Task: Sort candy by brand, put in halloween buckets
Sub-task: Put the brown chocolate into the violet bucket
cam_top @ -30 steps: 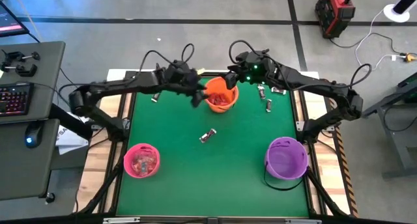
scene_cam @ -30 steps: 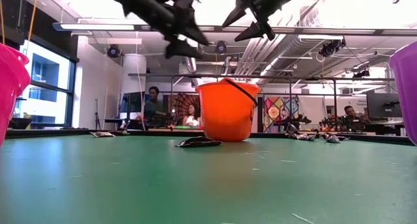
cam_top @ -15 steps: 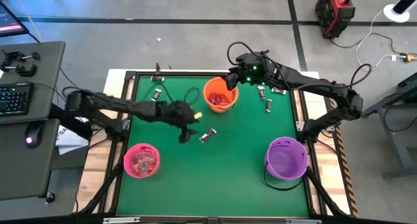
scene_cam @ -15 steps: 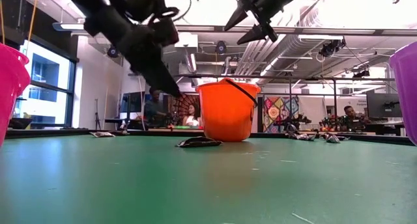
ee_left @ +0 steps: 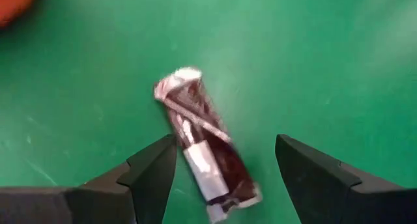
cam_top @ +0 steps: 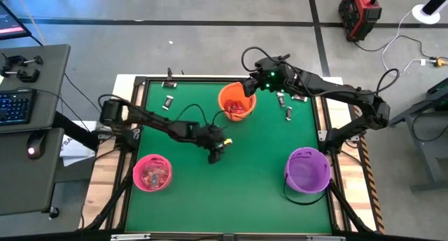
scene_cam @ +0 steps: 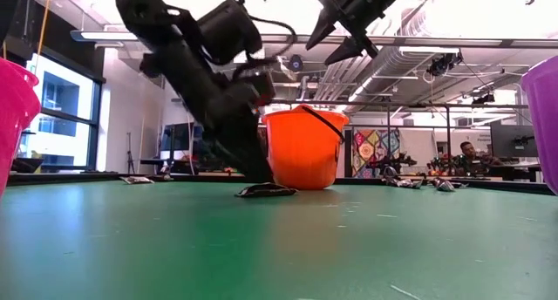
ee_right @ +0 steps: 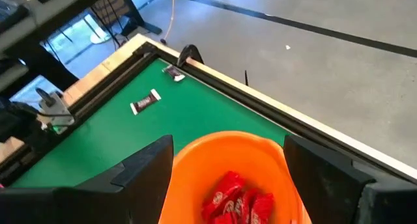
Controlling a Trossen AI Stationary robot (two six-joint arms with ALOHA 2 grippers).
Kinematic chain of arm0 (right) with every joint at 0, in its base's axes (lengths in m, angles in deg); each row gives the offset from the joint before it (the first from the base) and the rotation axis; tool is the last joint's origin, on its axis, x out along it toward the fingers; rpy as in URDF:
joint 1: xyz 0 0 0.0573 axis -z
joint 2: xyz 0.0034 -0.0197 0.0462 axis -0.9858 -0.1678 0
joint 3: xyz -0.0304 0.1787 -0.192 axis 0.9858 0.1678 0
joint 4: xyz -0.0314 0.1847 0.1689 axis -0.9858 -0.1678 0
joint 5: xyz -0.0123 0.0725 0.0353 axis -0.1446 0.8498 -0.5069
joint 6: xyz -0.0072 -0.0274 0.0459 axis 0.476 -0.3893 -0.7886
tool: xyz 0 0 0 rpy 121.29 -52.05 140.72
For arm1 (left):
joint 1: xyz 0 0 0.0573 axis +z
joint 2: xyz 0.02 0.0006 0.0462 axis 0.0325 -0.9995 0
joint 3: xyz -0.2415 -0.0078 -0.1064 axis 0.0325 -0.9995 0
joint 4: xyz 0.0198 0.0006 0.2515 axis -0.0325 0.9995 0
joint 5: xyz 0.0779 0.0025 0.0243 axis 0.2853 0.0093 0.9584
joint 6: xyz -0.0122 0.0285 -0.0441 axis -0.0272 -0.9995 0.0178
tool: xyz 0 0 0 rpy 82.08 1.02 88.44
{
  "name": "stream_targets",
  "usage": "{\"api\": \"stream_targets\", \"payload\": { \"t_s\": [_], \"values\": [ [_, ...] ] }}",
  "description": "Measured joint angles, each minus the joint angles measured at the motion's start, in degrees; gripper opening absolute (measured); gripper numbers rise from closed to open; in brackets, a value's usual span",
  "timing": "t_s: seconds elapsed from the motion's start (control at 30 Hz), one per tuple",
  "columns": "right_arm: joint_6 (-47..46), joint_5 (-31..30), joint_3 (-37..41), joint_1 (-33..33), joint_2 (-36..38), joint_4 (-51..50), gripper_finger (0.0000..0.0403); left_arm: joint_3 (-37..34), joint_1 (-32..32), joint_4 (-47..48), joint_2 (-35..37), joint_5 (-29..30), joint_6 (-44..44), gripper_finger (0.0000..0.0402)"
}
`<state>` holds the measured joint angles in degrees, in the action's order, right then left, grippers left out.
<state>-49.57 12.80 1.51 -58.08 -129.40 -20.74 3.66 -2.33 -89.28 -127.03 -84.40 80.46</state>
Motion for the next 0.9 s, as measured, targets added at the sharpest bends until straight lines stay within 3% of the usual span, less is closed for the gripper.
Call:
{"api": "stream_targets", "payload": {
  "t_s": [0.17, 0.27, 0.33, 0.47, 0.53, 0.77, 0.9],
  "values": [
    [2.2, 0.0, 0.0, 0.0, 0.0, -1.7, 0.0284, 2.0, -0.2, 1.0, -4.0, 1.4, 0.0, 0.0248],
    [3.6, -0.1, 0.0, 0.0, 0.0, -1.9, 0.0284, 2.2, -1.2, 2.4, -4.8, 7.0, -0.2, 0.0221],
    [4.9, -0.1, 0.0, 0.0, 0.0, -1.9, 0.0284, 2.2, -1.8, 3.8, -4.8, 9.4, 0.0, 0.0180],
    [8.0, -0.1, 0.0, 0.0, 1.0, -2.7, 0.0284, 2.0, -2.1, 7.3, -2.1, 10.5, 1.6, 0.0056],
    [9.0, -0.1, 0.0, 0.0, 2.8, -3.3, 0.0284, 1.9, -2.0, 8.9, 0.6, 10.6, 2.1, 0.0018],
    [9.5, -0.1, 0.0, -0.6, 11.7, -8.1, 0.0284, 1.9, -0.1, 5.9, 14.4, 11.6, -1.0, 0.0003],
    [8.7, -0.1, 0.0, -1.4, 16.2, -10.2, 0.0284, 4.6, 1.4, 1.6, 17.0, 8.7, -6.5, 0.0000]
  ]
}}
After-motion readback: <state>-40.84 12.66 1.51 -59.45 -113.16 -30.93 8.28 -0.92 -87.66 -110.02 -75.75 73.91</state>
